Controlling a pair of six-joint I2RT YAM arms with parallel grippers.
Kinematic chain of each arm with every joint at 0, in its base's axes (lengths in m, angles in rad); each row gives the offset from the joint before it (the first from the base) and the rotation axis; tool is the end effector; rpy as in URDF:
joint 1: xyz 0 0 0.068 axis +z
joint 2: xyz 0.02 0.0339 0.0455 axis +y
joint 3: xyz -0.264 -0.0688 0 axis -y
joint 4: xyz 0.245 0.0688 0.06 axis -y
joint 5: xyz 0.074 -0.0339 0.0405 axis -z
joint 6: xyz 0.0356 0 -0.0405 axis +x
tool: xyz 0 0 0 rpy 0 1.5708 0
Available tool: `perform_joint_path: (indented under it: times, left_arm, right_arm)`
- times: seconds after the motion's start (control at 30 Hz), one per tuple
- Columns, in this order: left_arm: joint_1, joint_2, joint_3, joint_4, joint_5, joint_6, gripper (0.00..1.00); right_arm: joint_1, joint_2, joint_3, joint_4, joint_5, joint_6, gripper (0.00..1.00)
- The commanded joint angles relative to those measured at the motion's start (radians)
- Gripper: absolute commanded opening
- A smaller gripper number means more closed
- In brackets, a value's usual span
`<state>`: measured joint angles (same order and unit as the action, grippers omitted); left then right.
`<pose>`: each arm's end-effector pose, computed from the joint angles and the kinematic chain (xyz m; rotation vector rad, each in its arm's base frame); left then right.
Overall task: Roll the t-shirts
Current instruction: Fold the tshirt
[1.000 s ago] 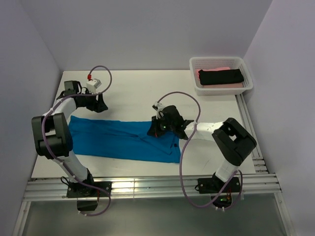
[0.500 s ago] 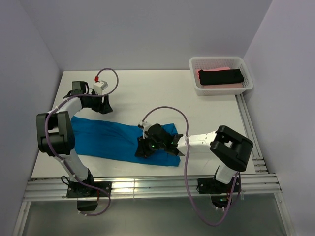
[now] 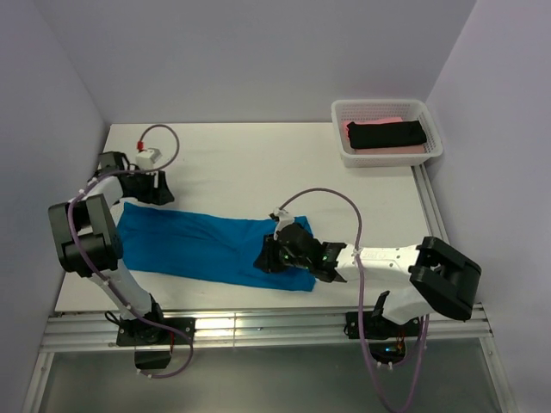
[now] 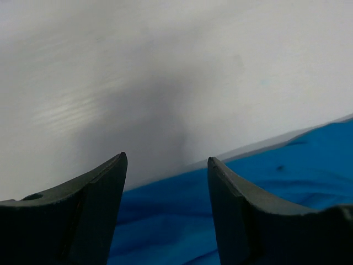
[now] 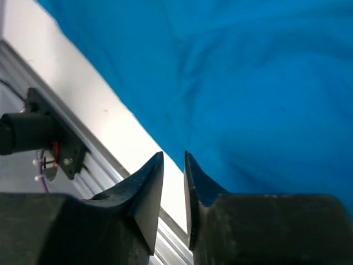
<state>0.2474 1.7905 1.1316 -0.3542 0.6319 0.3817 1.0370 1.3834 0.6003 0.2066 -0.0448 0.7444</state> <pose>0.3565 0.0683 0.1814 0.3815 2.3568 -0.5284 0.1404 0.2407 0.1828 -0.3710 2.3214 1.0248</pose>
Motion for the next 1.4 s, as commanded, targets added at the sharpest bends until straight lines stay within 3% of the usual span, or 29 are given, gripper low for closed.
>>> perform_joint_path:
  times: [0.0,0.13,0.37,0.6,0.7,1.0,1.2,1.37]
  left_arm:
    - [0.122,-0.005,0.023,-0.044,0.029,0.055,0.65]
    - [0.177,0.036,-0.001,-0.045,0.023,0.097,0.65]
    - [0.199,0.047,-0.067,-0.016,-0.012,0.121,0.64]
    - [0.231,0.024,-0.135,0.006,-0.072,0.120,0.63]
    - [0.242,0.011,-0.153,0.004,-0.080,0.097,0.63]
    - [0.237,-0.039,-0.167,0.012,-0.078,0.025,0.63]
    - [0.168,-0.028,-0.141,-0.048,-0.100,0.031,0.63]
    - [0.099,-0.037,-0.127,-0.084,-0.130,0.023,0.65]
  right_arm:
    - [0.000,0.014,-0.033,-0.065,0.075,0.114,0.27]
    - [0.000,0.052,-0.051,-0.082,0.094,0.177,0.13]
    - [-0.008,0.156,0.024,-0.170,0.146,0.167,0.06]
    - [-0.190,0.302,0.095,-0.156,0.093,0.041,0.03]
    - [-0.261,0.386,0.209,-0.222,0.086,-0.046,0.03]
    - [-0.452,0.669,0.764,-0.551,0.051,-0.341,0.03]
    - [-0.514,0.949,1.385,-0.801,0.016,-0.402,0.08]
    - [-0.563,1.192,1.751,-0.940,-0.024,-0.375,0.09]
